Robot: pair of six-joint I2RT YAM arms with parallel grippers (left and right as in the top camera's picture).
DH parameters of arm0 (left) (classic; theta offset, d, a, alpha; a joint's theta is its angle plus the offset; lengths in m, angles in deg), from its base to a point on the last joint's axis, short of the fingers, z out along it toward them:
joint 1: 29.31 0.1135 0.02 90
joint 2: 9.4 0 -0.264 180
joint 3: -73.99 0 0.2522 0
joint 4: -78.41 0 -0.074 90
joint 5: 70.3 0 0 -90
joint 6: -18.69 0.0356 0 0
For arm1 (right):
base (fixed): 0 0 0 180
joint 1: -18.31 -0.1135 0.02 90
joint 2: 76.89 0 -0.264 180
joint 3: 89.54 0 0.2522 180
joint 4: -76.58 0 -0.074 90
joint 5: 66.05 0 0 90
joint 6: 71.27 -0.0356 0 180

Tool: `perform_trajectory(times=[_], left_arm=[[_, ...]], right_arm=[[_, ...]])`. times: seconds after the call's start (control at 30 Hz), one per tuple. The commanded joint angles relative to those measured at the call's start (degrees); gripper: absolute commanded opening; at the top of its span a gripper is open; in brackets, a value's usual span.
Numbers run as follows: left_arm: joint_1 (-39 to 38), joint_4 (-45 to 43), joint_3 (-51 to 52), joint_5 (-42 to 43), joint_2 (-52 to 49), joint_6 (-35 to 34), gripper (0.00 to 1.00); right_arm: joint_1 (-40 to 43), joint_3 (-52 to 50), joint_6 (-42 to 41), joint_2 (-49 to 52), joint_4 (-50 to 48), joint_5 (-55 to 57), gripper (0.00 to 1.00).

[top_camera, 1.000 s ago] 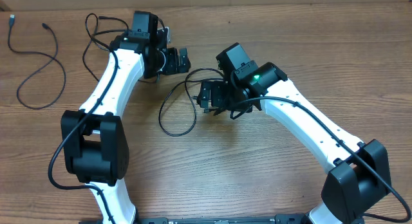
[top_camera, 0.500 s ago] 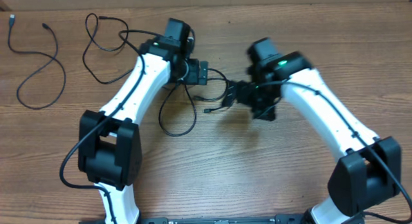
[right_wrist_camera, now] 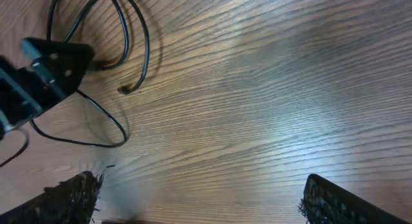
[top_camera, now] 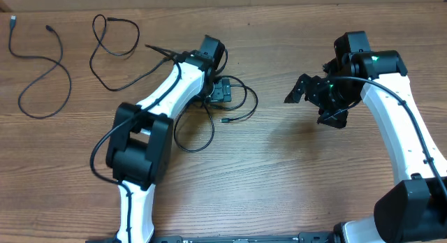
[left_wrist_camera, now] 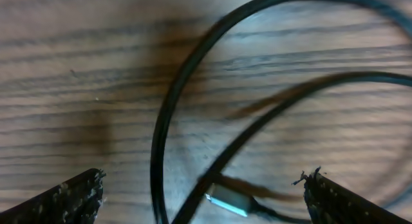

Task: Untangle cables
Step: 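Drag the cable pile left with the left gripper, raise the right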

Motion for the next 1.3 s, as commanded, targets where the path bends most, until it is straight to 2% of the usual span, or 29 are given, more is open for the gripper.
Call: perform_trajectory(times=[0.0,0.03,0.07,0.1,0.13,0.23,0.3,0.5,0.67,0.83,1.03,1.13,1.2,1.27], left_arm=[[0.0,0.2,-0.1,-0.8,-2.4,-3.3,1.0],[-0.1,0.4,-0.1,-0.2,-2.7,-3.3,0.97],[-0.2,0.4,-0.1,0.2,-2.8,-3.3,0.89],[-0.2,0.4,-0.1,0.3,-2.8,-3.3,0.77],[-0.2,0.4,-0.1,0.3,-2.8,-3.3,0.59],[-0.1,0.4,-0.2,0.3,-2.7,-3.2,0.31],[0.3,1.2,-0.6,0.3,-2.5,-2.6,0.04],[2.9,7.2,-4.7,-0.5,0.4,-2.5,0.04],[5.7,13.6,-9.4,-0.6,6.6,1.8,0.04],[9.4,19.6,-10.5,-2.4,17.9,3.6,0.04],[15.7,27.1,-10.5,-3.5,36.5,4.3,0.04],[18.3,29.1,-10.5,-7.4,43.3,4.3,0.04],[20.7,30.3,-10.5,-12.3,47.1,2.3,0.04],[23.4,31.7,-10.5,-15.4,49.7,-2.8,0.04]], right_arm=[[0.0,0.1,0.9,-1.0,-0.7,0.7,1.0],[0.0,0.1,0.9,-1.0,-0.9,0.7,1.0],[0.0,0.1,0.9,-1.0,-1.1,0.7,1.0],[0.0,0.1,0.9,-1.0,-1.2,0.7,1.0],[0.0,0.1,0.9,-1.0,-1.4,0.7,1.0],[0.0,0.1,0.9,-1.0,-1.4,0.7,1.0],[0.0,0.1,0.9,-1.0,-1.4,0.7,1.0],[0.0,0.1,0.9,-1.0,-1.4,0.7,1.0],[0.0,0.1,0.9,-1.0,-1.4,0.7,1.0],[0.0,0.1,0.9,-1.0,-1.4,0.7,1.0],[0.0,0.1,0.9,-1.0,-1.4,0.7,1.0],[0.0,0.1,0.9,-1.0,-1.4,0.7,1.0],[0.0,0.1,0.9,-1.0,-1.4,0.7,1.0],[0.0,0.1,0.9,-1.0,-1.4,0.7,1.0]])
